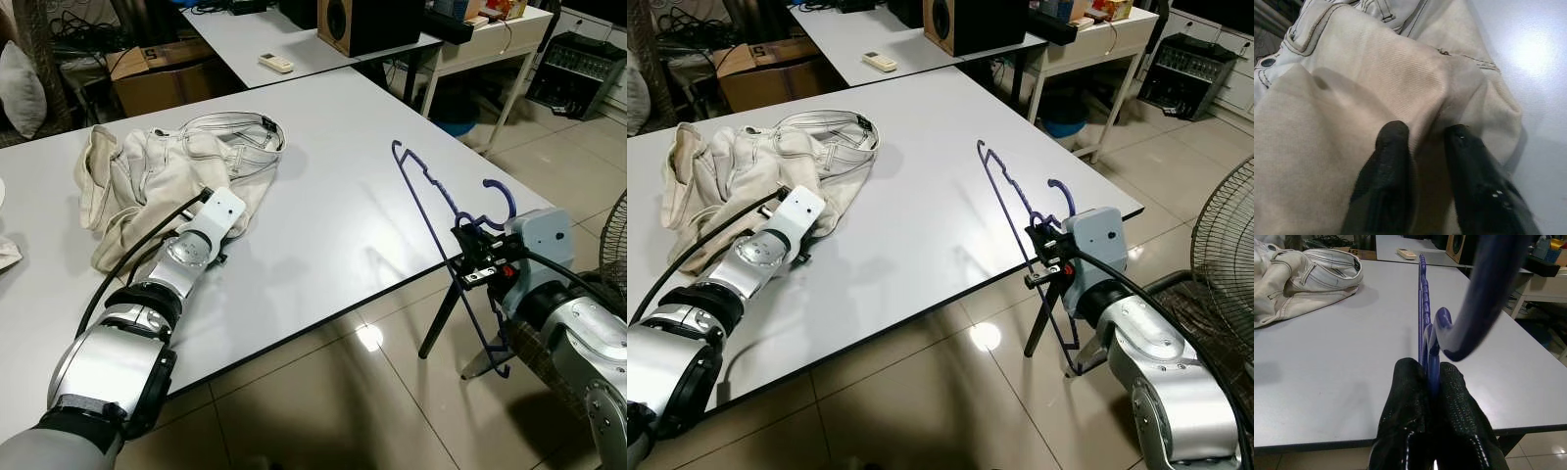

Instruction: Hang hanger

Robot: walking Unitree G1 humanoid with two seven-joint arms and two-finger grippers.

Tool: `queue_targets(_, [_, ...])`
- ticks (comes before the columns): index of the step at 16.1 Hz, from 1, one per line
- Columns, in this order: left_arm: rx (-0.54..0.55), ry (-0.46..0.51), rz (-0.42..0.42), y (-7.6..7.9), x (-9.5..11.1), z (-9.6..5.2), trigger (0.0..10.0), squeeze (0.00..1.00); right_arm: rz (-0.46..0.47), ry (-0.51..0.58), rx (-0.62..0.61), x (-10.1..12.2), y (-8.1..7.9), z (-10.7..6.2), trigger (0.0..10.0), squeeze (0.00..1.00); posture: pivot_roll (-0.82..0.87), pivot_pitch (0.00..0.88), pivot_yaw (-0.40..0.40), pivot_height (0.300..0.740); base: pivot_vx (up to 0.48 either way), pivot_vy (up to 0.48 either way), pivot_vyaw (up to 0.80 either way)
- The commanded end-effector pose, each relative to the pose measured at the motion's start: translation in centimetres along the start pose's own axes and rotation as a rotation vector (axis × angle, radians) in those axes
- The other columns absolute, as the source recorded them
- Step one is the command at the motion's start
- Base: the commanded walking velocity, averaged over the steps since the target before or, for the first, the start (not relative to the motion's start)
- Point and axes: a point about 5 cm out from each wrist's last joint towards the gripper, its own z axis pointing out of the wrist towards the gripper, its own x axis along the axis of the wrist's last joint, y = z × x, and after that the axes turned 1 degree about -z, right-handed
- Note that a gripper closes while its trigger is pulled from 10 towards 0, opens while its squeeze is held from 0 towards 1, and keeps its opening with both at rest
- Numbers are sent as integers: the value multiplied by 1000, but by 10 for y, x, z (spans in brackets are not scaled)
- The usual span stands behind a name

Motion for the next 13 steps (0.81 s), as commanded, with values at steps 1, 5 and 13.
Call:
queue_targets(1, [-5,-8,-5,-4,-2,-1,0,0,-4,-6,-11,0,3,2,10000,0,-81,0,54,740,0,0,0])
queue_targets(5, [2,-2,-1,-8,-3,-1,0,0,-4,-6,-22,0,4,3,10000,0,-77,0,54,740,0,0,0])
queue_targets(13, [-456,399,-81,44,56,-8,0,0,12,6,-69,0,8,3,10000,0,-81,0,68,740,0,0,0])
